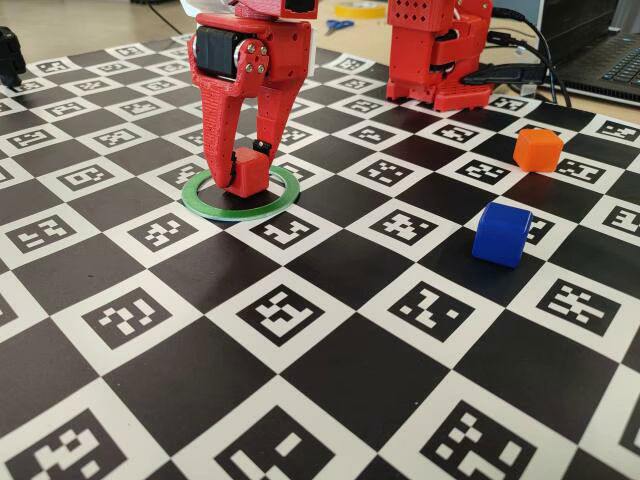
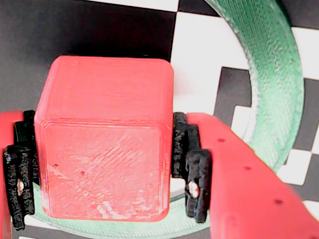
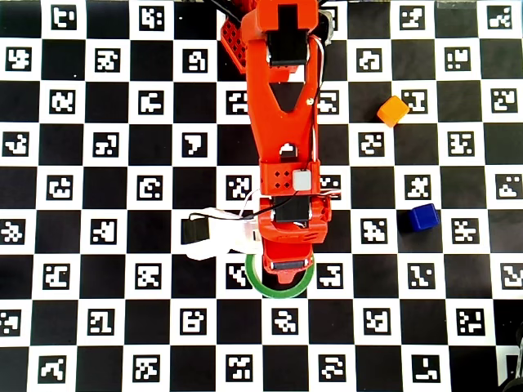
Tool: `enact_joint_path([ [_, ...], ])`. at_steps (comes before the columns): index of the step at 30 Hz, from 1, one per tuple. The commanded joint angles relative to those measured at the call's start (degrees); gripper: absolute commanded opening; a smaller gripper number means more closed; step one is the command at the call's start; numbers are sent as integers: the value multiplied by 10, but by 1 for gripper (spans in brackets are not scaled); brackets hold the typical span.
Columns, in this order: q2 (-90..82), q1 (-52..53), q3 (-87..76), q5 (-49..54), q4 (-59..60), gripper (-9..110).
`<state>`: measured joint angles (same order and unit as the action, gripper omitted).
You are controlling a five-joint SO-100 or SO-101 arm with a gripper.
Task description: Grab the red cube then put it in the green circle then put the blue cube on top and finally the orange cube on top
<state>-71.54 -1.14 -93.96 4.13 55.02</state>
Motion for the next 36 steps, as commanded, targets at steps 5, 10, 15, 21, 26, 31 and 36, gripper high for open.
enact_joint_path([
  [5,-11,4,13,3,7,8],
  [10,-11,4,13,-1,7,13],
  [15,-11,4,13,-2,8,22],
  [21,-11,4,13,-4,8,28],
  [26,-11,4,13,-8,7,32],
  [31,-26,4,4,-20,4,36],
  [36,-63,3,-7,-31,10,43],
])
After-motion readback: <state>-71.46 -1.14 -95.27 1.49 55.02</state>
